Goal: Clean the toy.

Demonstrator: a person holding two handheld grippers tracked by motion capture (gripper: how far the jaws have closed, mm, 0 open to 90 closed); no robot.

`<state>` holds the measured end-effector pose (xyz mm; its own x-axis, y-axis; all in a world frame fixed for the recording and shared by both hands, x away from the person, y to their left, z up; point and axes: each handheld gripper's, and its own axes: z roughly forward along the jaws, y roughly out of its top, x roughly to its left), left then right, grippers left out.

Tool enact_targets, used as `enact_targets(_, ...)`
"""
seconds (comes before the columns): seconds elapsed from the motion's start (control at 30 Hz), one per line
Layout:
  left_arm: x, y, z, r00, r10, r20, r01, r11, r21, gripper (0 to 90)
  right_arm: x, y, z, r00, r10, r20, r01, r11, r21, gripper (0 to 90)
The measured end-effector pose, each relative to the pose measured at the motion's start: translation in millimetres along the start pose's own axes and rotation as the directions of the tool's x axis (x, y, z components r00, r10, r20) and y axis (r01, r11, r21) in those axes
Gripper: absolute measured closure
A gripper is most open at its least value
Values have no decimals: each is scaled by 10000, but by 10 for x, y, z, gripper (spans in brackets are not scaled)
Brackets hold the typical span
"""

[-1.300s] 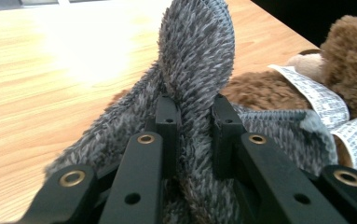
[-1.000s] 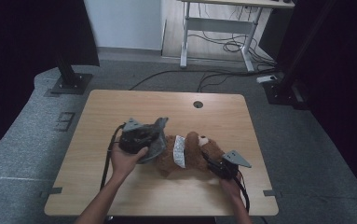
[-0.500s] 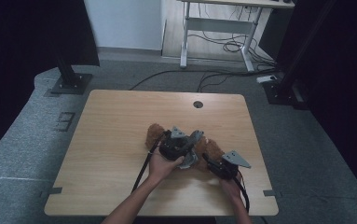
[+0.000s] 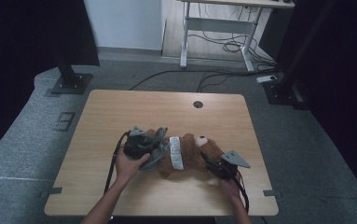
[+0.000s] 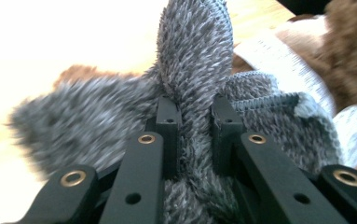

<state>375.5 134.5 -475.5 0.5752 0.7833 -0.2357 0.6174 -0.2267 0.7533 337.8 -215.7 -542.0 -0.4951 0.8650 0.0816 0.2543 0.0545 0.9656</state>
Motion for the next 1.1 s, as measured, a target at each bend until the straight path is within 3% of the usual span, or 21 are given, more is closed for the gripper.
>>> enact_targets(0.1,55,-81,-11,9998,-161,95,161,9999,61,767,8,2,-17,10000,-28,-86,28,10000,5,441)
enact_targets(0.3,17,-206,-21,9999,-78,139,78,10000,8,767,16,5,-66,9996,56,-282,-53,9999,111,418)
enact_targets(0.53,-14,-389,-104,9989,-107,448,111,9999,-100,767,35,27,-190,9966,572,-601,-534,9966,631,341)
enact_targets(0.77,-64,-504,-165,9962,-158,857,158,9999,8,768,61,86,-330,9913,1125,-690,-977,9771,1890,240)
enact_targets(0.9,-83,-525,-171,9943,-230,1039,212,9996,177,767,102,100,-379,9931,1106,-388,-985,9669,2356,212)
enact_targets(1.03,-97,-534,-174,9939,-235,1075,214,9995,212,766,121,154,-391,9942,1070,-62,-1000,9466,3067,183)
enact_targets(1.1,-111,-539,-165,9940,-214,1069,191,9996,221,767,120,144,-387,9943,1064,-88,-983,9453,3112,191)
